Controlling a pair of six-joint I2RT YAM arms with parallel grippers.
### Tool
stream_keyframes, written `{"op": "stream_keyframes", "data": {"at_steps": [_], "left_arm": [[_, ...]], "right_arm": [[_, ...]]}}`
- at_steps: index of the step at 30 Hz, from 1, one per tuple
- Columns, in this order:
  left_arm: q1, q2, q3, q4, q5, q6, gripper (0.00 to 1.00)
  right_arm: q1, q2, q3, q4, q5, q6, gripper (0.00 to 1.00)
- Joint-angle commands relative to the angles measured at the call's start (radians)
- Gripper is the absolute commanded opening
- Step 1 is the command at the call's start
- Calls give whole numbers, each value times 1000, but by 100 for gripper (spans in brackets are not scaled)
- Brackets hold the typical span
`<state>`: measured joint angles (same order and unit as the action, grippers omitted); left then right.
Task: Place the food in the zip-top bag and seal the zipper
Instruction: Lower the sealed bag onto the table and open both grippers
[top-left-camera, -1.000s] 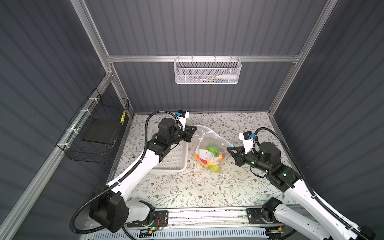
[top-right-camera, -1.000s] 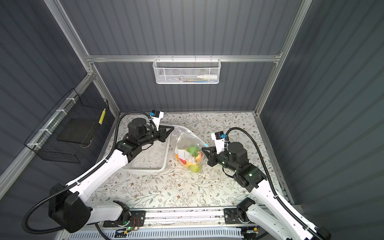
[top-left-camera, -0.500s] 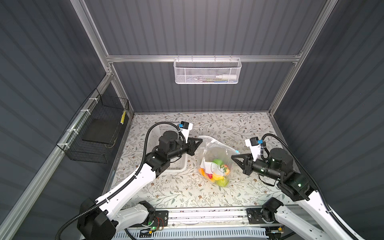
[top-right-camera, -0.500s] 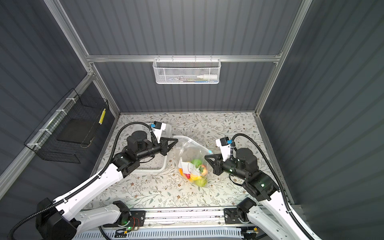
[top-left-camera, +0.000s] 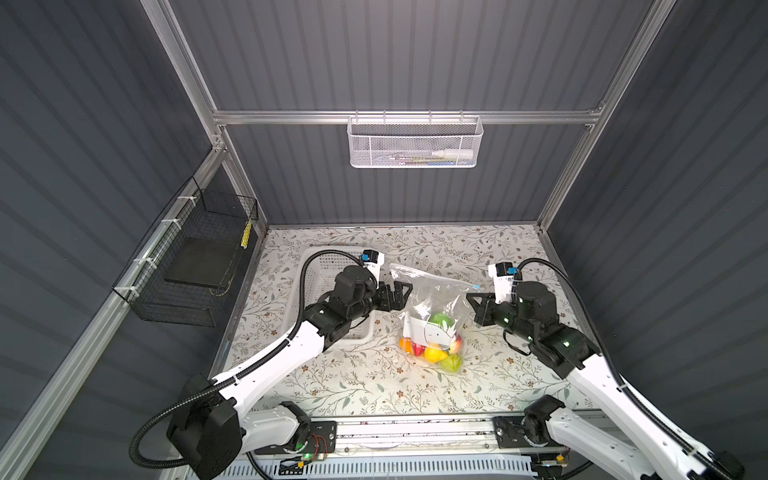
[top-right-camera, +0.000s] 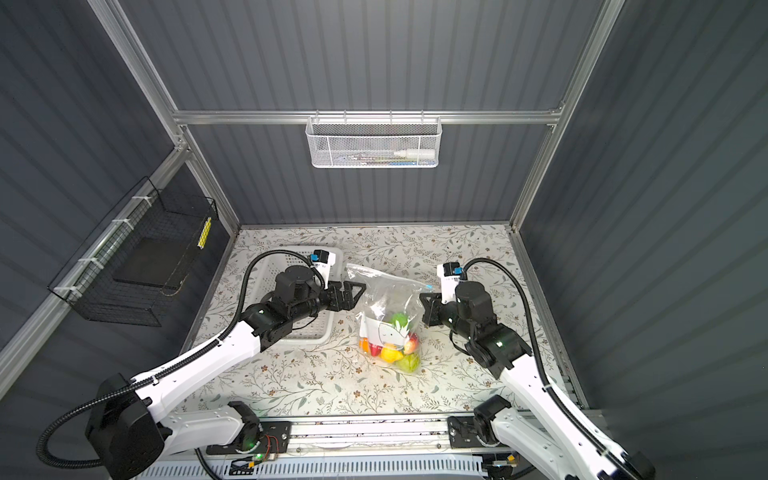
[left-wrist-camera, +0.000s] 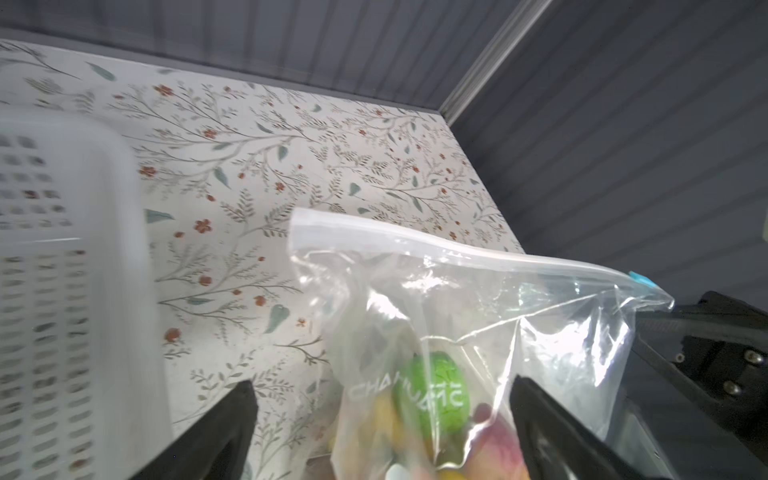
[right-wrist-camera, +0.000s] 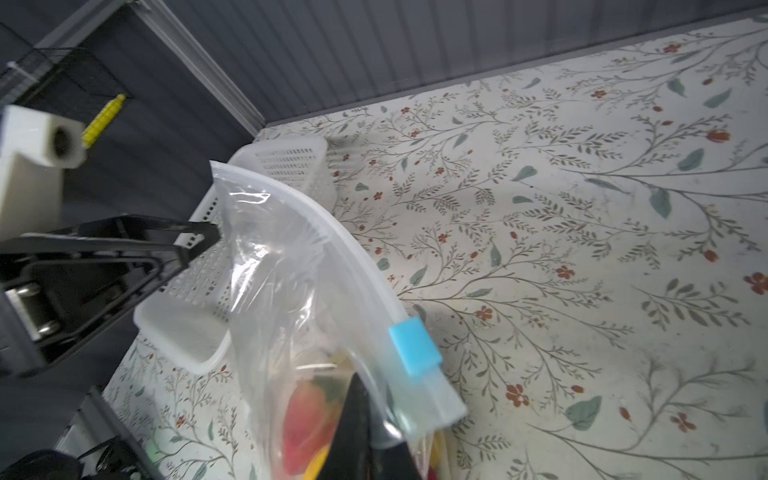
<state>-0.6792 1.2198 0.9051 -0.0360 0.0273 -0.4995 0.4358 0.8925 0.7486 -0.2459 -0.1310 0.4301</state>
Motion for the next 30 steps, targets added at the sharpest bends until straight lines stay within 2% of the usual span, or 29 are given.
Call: {"op": "stream_keyframes", "data": {"at_steps": [1, 4, 9, 17, 23, 24, 25, 27, 28, 29, 30], "left_arm": [[1, -84, 41, -80, -227, 65, 100], [7, -145, 30, -125, -331, 98, 100], [23, -205, 19, -172, -391, 136, 100], [132, -251, -25, -192, -327, 122, 100], [184, -249, -46, -186, -302, 123, 100], [185, -244, -46, -185, -308, 130, 100], [189, -238, -45, -185, -316, 141, 100], [197, -229, -50, -175, -330, 162, 100], [205, -222, -55, -163, -335, 167, 100], [216, -217, -64, -149, -331, 172, 100], [233, -209, -74, -128, -319, 175, 100]], "right_arm": [[-70, 114, 50, 88, -29, -37, 0], [-131, 252, 91, 137, -55, -45, 0], [-201, 502, 196, 160, -79, -87, 0], [-292, 826, 354, 194, -160, -97, 0], [-314, 896, 429, 167, -191, -114, 0], [-321, 889, 433, 163, -194, -116, 10], [-326, 874, 432, 159, -192, -119, 30], [-338, 830, 419, 156, -172, -125, 60], [-344, 799, 409, 153, -158, -133, 87], [-347, 771, 402, 145, -143, -143, 99], [-353, 736, 391, 134, -126, -159, 99]]}}
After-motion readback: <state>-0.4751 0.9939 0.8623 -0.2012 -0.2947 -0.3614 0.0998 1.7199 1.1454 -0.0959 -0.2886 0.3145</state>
